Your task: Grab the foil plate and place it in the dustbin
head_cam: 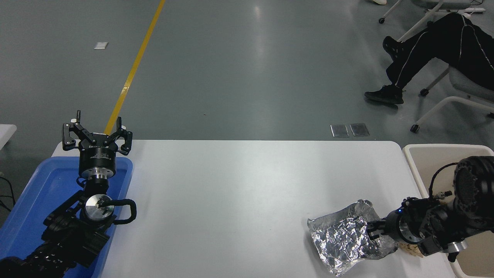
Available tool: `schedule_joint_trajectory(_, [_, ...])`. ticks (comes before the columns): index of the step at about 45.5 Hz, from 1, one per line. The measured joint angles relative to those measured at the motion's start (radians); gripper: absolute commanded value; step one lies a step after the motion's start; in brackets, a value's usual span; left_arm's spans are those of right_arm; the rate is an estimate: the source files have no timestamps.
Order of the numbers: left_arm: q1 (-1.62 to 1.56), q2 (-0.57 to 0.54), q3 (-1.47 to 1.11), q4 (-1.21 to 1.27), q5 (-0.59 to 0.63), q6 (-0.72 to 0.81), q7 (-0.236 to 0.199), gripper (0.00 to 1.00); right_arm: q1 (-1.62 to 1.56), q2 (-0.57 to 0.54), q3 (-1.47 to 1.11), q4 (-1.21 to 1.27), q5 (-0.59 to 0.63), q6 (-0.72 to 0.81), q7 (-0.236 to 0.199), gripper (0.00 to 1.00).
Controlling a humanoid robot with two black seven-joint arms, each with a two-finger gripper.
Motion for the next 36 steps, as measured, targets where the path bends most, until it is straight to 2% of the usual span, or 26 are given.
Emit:
schedule_joint_trajectory(10, [0.0,0.0,0.0,0.0,0.0,0.0,0.0,0.99,0.105,-0.045,-0.003,0.13,-0.01,0.008,0.012,0.0])
schedule_joint_trajectory(21, [0.0,0.0,0.0,0.0,0.0,0.0,0.0,0.99,0.333,-0.11,-0.002,0.376,-0.013,0.064,0.021,0.0])
schedule_joint_trajectory(28, [0.0,0.0,0.0,0.0,0.0,0.0,0.0,0.99,0.517,-0.174,-0.002,0.505,-0.013,0.169,0.032,0.0])
schedule_joint_trajectory(36, [0.0,0.0,0.0,0.0,0.0,0.0,0.0,0.99,0.757,-0.263,-0.003,0.58,-0.015,0.372,0.063,0.0])
